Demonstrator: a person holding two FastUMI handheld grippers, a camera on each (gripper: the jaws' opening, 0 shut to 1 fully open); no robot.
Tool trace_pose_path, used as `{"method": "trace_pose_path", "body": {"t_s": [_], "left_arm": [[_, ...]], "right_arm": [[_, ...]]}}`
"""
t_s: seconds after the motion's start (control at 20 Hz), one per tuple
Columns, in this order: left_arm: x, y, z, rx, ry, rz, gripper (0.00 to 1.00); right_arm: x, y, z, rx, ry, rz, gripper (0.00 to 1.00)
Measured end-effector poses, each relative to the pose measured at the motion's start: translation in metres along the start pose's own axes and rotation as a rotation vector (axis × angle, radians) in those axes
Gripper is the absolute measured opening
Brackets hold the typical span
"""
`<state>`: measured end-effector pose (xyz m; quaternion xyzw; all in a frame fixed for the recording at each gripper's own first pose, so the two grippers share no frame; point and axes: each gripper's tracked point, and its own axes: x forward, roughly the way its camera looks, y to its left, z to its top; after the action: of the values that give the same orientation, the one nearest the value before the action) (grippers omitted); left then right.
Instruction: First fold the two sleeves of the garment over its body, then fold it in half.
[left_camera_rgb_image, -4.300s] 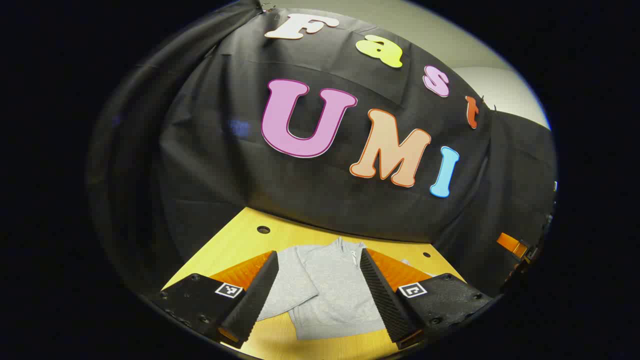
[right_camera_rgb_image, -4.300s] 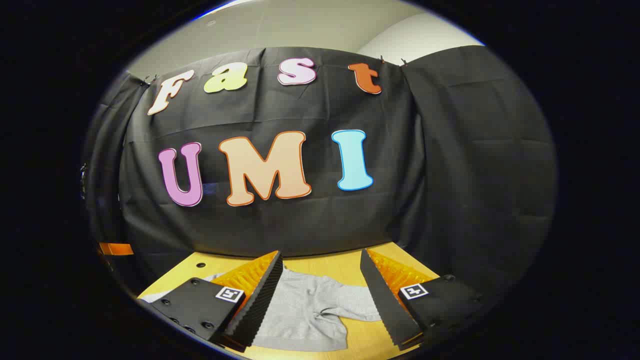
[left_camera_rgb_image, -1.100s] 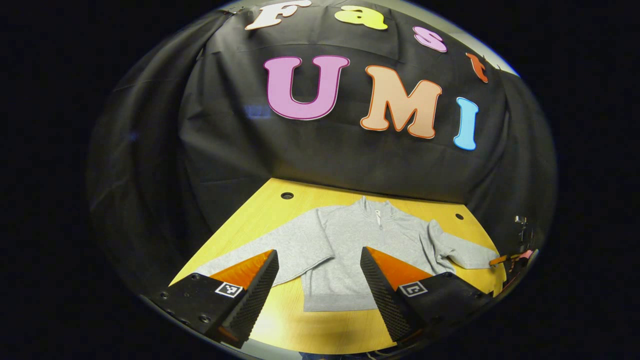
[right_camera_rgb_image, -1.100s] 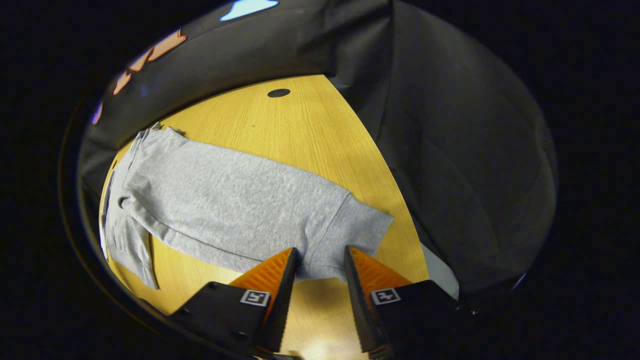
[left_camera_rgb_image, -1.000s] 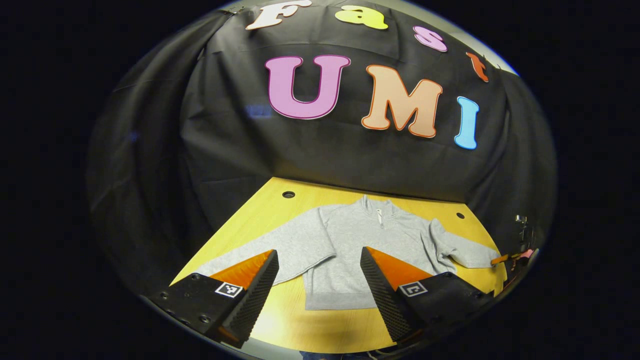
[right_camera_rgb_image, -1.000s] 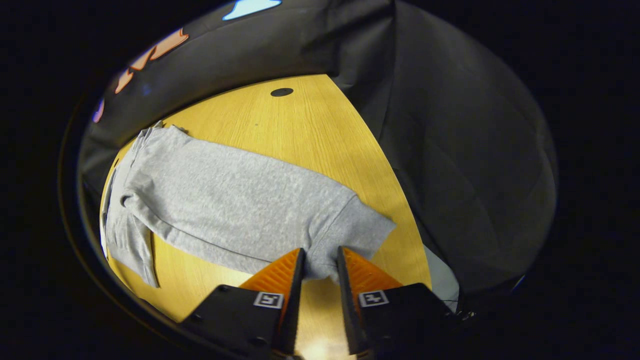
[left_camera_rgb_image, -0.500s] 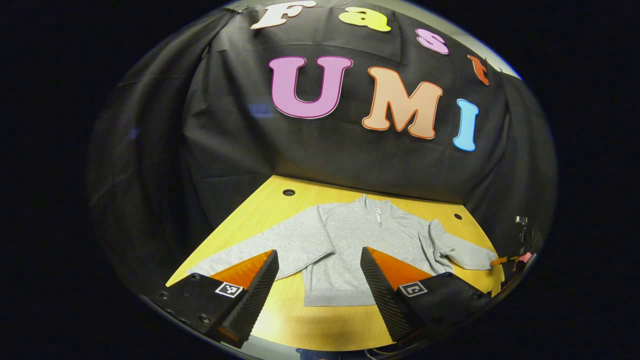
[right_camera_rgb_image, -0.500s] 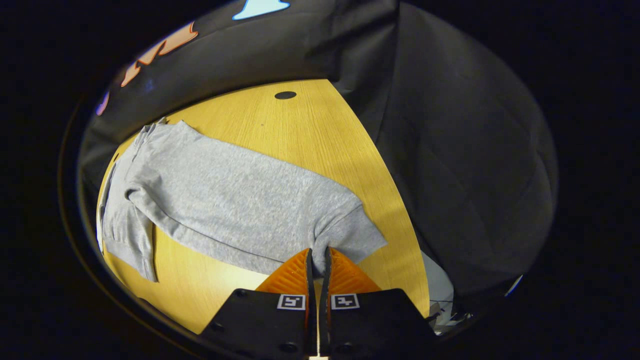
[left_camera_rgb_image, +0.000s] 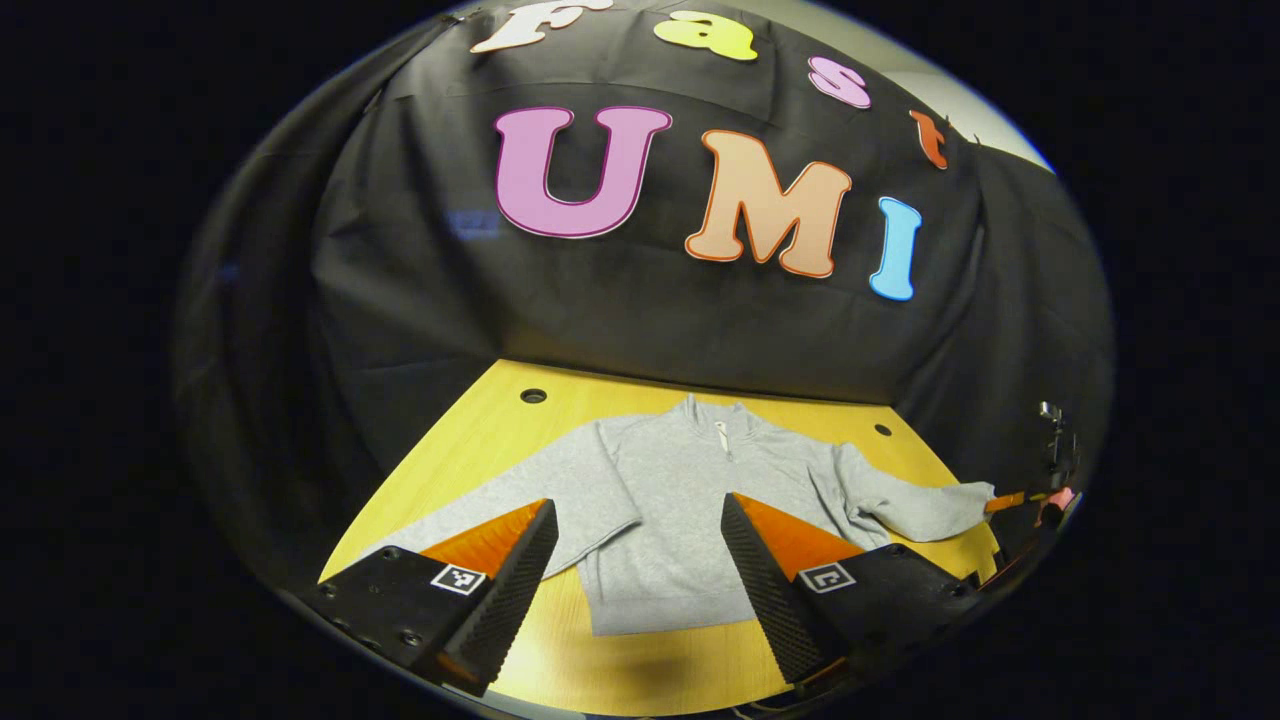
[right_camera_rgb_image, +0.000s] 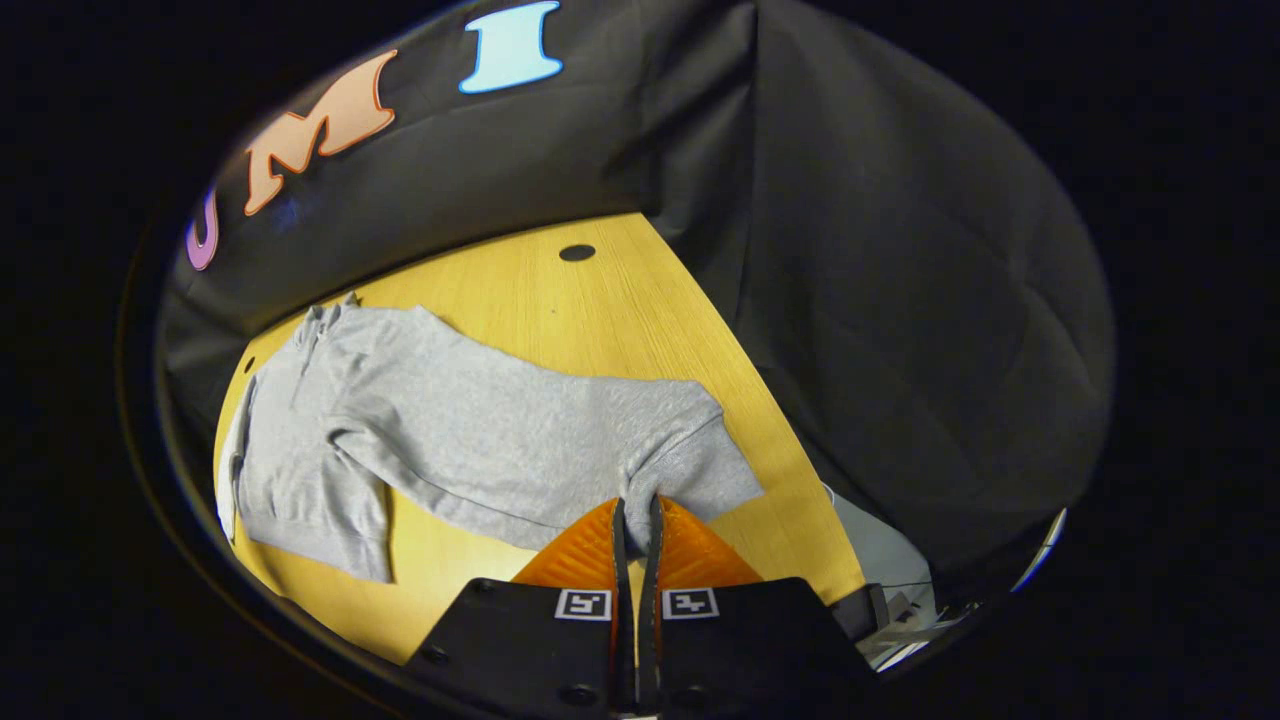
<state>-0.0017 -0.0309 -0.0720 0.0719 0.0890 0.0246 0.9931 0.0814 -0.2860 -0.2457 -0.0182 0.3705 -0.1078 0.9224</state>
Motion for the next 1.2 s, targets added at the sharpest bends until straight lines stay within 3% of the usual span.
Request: {"method": "trace_pose_path", "body": {"t_s": [0.3,0.55,0.9,1.2], "left_arm": [[0.009,0.029,0.015,0.045,-0.023,-0.052,0.97],[0.014,0.048,0.019,0.024,-0.03,-0.084,0.97],[0.01,0.078,0.029,0.037,-0.061,-0.08,0.96],[-0.004,0.102,0.021,-0.006,-0.06,-0.036,0.97]], "right_arm": [[-0.053,0.052,0.029,0.053,-0.088,0.013,0.04],[-0.088,0.119,0.062,0.058,-0.176,0.081,0.04],[-0.108,0.239,0.1,0.036,-0.243,0.261,0.04],[-0.097,0.362,0.106,-0.026,-0.219,0.449,0.04]]}}
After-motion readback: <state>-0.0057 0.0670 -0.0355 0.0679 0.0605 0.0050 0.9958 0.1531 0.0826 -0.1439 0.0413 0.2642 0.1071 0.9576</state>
